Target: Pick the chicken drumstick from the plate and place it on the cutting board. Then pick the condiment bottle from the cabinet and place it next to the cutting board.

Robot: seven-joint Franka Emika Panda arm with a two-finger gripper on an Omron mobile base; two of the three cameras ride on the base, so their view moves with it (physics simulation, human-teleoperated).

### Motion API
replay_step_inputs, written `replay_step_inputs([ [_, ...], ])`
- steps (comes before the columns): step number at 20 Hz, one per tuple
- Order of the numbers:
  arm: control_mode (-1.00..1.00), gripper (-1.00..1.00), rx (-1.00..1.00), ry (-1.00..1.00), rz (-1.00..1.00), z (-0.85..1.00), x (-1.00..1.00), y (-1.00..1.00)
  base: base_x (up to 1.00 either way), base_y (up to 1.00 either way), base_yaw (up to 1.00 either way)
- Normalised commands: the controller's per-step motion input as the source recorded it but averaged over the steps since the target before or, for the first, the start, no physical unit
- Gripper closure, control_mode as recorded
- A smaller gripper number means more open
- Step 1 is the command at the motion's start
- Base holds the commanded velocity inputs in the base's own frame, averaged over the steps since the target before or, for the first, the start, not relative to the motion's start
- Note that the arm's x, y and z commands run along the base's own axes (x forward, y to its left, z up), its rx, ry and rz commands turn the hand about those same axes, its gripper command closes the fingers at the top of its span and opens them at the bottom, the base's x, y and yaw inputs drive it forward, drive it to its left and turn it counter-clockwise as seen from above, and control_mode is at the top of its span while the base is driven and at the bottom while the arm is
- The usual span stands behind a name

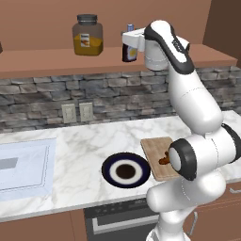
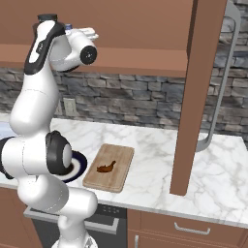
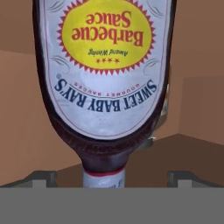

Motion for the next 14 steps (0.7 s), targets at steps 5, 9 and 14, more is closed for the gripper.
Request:
replay_step_inputs([
  [5,-1.00,1.00,0.00,0.00,0.00,0.00,0.00,0.00,0.00,0.00,0.00],
  [9,-1.00,1.00,0.00,0.00,0.00,0.00,0.00,0.00,0.00,0.00,0.00],
  [14,-1.00,1.00,0.00,0.00,0.00,0.00,0.00,0.00,0.00,0.00,0.00],
])
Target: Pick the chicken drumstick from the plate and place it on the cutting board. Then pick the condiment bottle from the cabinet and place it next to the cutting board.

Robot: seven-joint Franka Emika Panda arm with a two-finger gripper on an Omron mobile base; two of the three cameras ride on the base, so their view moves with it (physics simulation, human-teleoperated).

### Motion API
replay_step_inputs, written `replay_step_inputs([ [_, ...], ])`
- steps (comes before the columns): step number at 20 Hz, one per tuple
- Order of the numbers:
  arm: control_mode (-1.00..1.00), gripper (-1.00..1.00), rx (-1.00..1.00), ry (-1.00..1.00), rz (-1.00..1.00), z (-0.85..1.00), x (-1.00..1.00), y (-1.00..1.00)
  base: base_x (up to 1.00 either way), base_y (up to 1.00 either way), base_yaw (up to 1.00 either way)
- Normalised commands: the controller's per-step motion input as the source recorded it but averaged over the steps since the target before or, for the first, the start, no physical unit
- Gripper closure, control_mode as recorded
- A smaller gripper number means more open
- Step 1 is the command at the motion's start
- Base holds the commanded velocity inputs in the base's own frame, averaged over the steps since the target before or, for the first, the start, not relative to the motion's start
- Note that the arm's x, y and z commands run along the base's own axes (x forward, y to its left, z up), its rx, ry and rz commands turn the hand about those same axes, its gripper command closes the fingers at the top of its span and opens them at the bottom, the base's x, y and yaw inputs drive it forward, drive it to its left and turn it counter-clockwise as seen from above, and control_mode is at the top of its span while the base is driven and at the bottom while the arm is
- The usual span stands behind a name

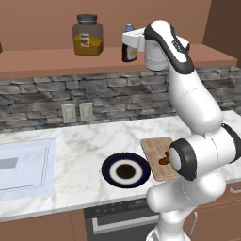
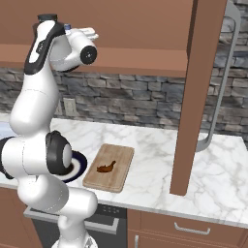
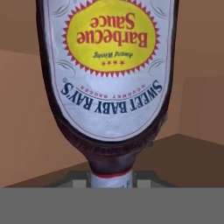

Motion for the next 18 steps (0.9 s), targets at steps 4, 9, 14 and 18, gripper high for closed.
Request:
replay_step_inputs([
  [4,-1.00,1.00,0.00,0.00,0.00,0.00,0.00,0.00,0.00,0.00,0.00],
  [9,-1.00,1.00,0.00,0.00,0.00,0.00,0.00,0.00,0.00,0.00,0.00],
  [14,-1.00,1.00,0.00,0.00,0.00,0.05,-0.05,-0.01,0.00,0.00,0.00],
  [18,-1.00,1.00,0.01,0.00,0.00,0.09,-0.13,-0.02,0.00,0.00,0.00],
])
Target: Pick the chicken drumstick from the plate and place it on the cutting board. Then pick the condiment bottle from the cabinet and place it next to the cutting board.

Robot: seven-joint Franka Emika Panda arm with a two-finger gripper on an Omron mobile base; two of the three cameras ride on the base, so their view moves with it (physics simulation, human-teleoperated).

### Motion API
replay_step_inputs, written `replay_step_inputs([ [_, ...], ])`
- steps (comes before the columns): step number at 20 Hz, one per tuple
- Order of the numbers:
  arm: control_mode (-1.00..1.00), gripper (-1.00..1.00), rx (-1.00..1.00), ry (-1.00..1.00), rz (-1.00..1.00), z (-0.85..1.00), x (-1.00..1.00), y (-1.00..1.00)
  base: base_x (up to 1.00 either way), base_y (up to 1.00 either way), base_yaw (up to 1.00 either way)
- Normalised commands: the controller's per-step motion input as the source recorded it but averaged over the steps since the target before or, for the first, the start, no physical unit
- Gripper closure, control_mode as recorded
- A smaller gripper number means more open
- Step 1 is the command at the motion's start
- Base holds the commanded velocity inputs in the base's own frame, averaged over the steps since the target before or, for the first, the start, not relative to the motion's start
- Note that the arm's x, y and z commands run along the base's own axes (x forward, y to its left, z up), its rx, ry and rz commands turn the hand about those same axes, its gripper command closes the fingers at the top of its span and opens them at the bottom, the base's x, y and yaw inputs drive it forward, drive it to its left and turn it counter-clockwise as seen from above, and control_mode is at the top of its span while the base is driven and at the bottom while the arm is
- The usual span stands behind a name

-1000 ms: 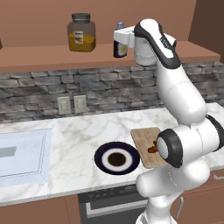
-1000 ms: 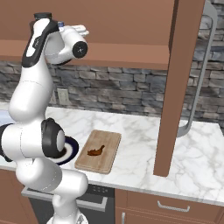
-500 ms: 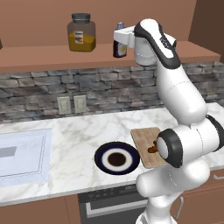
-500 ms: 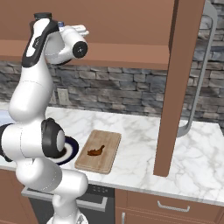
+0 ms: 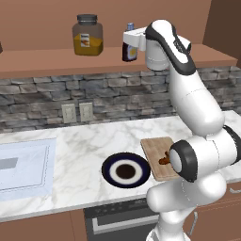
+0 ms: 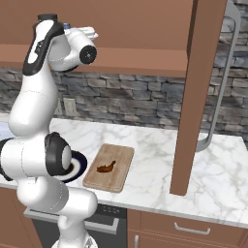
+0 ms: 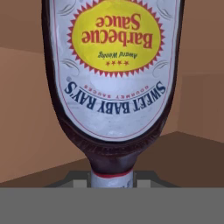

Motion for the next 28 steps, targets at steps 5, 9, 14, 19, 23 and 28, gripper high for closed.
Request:
replay_step_inputs([
  [5,-1.00,1.00,0.02,0.00,0.00,0.12,-0.18,0.00,0.00,0.00,0.00],
  [9,-1.00,1.00,0.02,0.00,0.00,0.09,-0.23,0.00,0.00,0.00,0.00],
  [14,-1.00,1.00,0.01,0.00,0.00,0.03,-0.29,0.00,0.00,0.00,0.00],
  [19,-1.00,1.00,0.01,0.00,0.00,0.01,-0.33,0.00,0.00,0.00,0.00],
  [23,-1.00,1.00,0.00,0.00,0.00,0.02,-0.36,-0.01,0.00,0.00,0.00],
  [28,-1.00,1.00,0.00,0.00,0.00,0.02,-0.36,-0.03,0.00,0.00,0.00],
])
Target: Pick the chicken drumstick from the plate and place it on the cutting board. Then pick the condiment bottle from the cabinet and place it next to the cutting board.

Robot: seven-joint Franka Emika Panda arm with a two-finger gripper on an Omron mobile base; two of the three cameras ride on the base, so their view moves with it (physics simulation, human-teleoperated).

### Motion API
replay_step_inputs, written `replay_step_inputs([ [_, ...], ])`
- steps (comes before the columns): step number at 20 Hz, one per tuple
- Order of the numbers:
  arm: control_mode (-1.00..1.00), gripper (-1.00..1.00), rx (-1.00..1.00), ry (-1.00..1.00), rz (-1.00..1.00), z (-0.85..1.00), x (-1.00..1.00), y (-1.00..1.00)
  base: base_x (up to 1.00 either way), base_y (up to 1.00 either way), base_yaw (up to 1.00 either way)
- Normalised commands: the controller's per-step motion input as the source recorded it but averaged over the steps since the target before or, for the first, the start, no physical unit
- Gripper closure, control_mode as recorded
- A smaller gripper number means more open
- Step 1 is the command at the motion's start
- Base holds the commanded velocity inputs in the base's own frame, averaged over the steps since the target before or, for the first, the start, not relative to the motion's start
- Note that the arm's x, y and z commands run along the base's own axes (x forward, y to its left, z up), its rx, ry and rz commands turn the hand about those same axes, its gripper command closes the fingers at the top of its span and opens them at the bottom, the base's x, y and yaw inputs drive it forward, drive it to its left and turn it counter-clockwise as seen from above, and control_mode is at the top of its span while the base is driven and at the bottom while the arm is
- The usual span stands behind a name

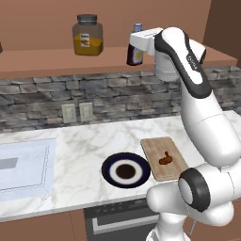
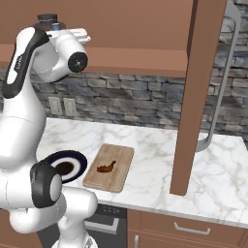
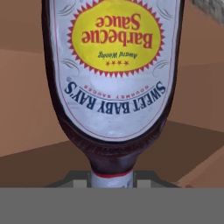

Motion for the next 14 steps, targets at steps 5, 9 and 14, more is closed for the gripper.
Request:
replay_step_inputs([
  [5,-1.00,1.00,0.00,0.00,0.00,0.00,-0.36,-0.07,0.00,0.00,0.00],
  [9,-1.00,1.00,0.01,0.00,0.00,0.00,-0.38,-0.10,0.00,0.00,0.00],
  [14,-1.00,1.00,0.01,0.00,0.00,0.00,-0.38,-0.11,0.00,0.00,0.00],
])
